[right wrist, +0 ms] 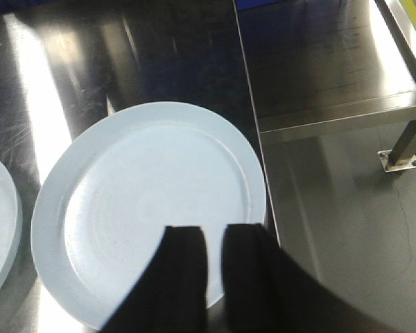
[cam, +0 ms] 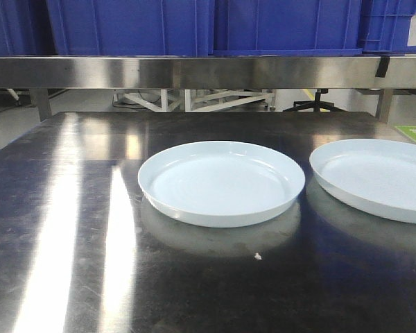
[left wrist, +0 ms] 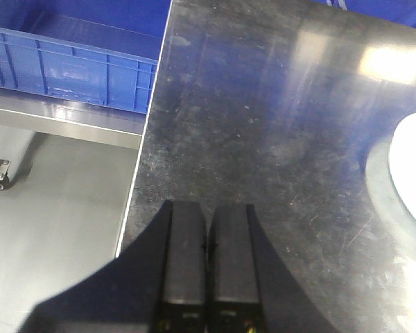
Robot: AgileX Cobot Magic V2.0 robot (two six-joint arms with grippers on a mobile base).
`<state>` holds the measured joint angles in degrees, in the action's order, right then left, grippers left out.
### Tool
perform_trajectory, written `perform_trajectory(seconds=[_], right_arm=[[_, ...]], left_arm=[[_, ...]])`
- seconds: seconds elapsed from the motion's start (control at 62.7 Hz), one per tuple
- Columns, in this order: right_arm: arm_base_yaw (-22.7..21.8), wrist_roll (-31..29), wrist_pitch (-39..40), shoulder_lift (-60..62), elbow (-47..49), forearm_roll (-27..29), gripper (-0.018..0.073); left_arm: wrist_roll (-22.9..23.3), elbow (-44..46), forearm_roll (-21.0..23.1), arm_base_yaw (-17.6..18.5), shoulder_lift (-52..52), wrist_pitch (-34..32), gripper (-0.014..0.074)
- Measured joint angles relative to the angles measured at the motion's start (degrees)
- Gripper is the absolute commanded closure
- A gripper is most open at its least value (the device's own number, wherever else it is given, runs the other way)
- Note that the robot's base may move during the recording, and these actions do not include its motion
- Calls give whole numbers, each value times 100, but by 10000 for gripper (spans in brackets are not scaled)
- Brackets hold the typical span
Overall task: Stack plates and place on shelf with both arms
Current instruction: 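Release the plate and raise the left gripper away, then move the right gripper to the rim of the centered white plate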
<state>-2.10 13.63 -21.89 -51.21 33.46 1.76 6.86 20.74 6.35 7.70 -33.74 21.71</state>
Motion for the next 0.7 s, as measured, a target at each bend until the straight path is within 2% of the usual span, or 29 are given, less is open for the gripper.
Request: perform_trajectory(seconds=[0.08,0.383,0.606,0.702], right_arm=[[0,0,0,0,0,-11,103],[0,0,-124,-10,0,-68,104],[0,0,-262,-592,13,-856,104],[0,0,-265,-1060,105,-1021,104]], left_arm=[[0,0,0,0,0,0,514],[0,0,0,0,0,0,514],[0,0,10,0,0,-9,514],[0,0,10,0,0,-9,514]])
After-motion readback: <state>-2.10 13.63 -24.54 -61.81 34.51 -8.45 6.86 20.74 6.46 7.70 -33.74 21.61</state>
